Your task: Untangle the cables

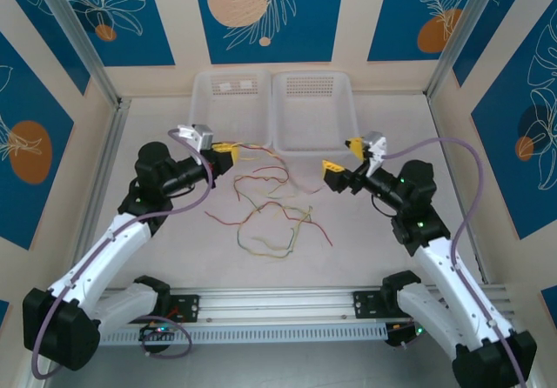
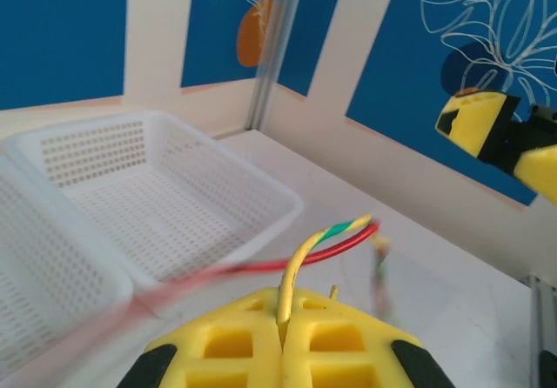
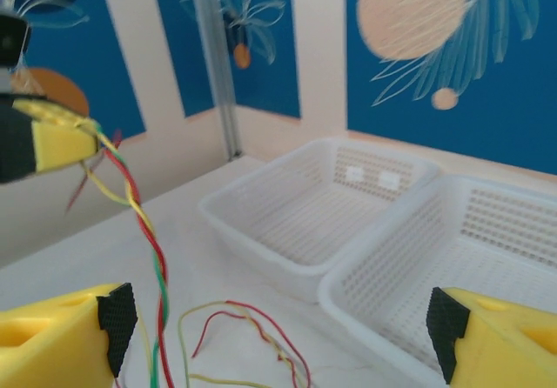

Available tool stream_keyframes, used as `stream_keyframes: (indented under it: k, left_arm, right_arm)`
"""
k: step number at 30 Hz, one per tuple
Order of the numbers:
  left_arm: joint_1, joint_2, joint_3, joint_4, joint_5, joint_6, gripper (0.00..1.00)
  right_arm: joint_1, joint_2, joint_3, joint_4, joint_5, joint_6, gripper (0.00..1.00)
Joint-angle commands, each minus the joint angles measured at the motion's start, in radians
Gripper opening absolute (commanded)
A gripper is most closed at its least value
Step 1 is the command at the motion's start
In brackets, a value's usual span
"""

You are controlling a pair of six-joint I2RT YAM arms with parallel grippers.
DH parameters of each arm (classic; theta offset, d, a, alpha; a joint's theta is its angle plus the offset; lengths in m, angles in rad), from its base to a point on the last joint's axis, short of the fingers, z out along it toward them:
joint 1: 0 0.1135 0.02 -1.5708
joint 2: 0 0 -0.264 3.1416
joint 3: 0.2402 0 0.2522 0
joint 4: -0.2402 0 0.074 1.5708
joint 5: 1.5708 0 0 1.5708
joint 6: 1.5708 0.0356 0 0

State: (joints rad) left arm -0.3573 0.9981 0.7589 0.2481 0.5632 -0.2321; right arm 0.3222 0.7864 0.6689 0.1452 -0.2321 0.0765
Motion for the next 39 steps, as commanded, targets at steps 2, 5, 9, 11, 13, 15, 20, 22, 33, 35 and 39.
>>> stream_keyframes:
  k: [2,5,9,11,13,15,20,22,33,35,39]
  left_arm:
    - [0.011,-0.051,-0.025,0.057,-0.101,0.010,0.00]
    - [0.012,-0.075,-0.028,0.068,-0.093,0.015,0.00]
    - [0.012,-0.077,0.006,0.013,-0.071,0.032,0.00]
    - [0.012,-0.069,0.022,-0.002,-0.047,0.033,0.00]
    - [0.011,-0.058,0.035,-0.006,-0.014,0.026,0.00]
    - [0.009,-0.044,0.050,-0.013,0.033,0.028,0.00]
    - [-0.005,-0.034,0.056,-0.013,0.063,0.038,0.00]
    - [-0.008,-0.032,0.057,-0.021,0.067,0.044,0.00]
    - [-0.031,-0.015,0.082,-0.029,0.115,0.058,0.00]
    - [-0.034,-0.009,0.084,-0.030,0.115,0.057,0.00]
    - [-0.038,-0.010,0.079,-0.030,0.112,0.060,0.00]
  right_arm:
    - [0.144,0.097,0.052,-0.096,0.143,-0.189,0.90]
    - [0.218,0.093,0.019,-0.006,0.244,-0.217,0.90]
    - [0.221,0.073,0.041,0.023,0.172,-0.211,0.85]
    - [0.250,0.081,0.080,-0.010,0.160,-0.243,0.81]
    - [0.312,0.086,0.111,-0.035,0.197,-0.308,0.78]
    - [0.380,0.097,0.135,-0.044,0.264,-0.386,0.76]
    - [0.481,0.152,0.202,-0.064,0.323,-0.506,0.68]
    - [0.501,0.177,0.228,-0.065,0.316,-0.528,0.67]
    - [0.556,0.346,0.308,0.064,0.396,-0.672,0.27]
    - [0.557,0.362,0.310,0.091,0.404,-0.665,0.26]
    - [0.557,0.354,0.296,0.142,0.416,-0.663,0.43]
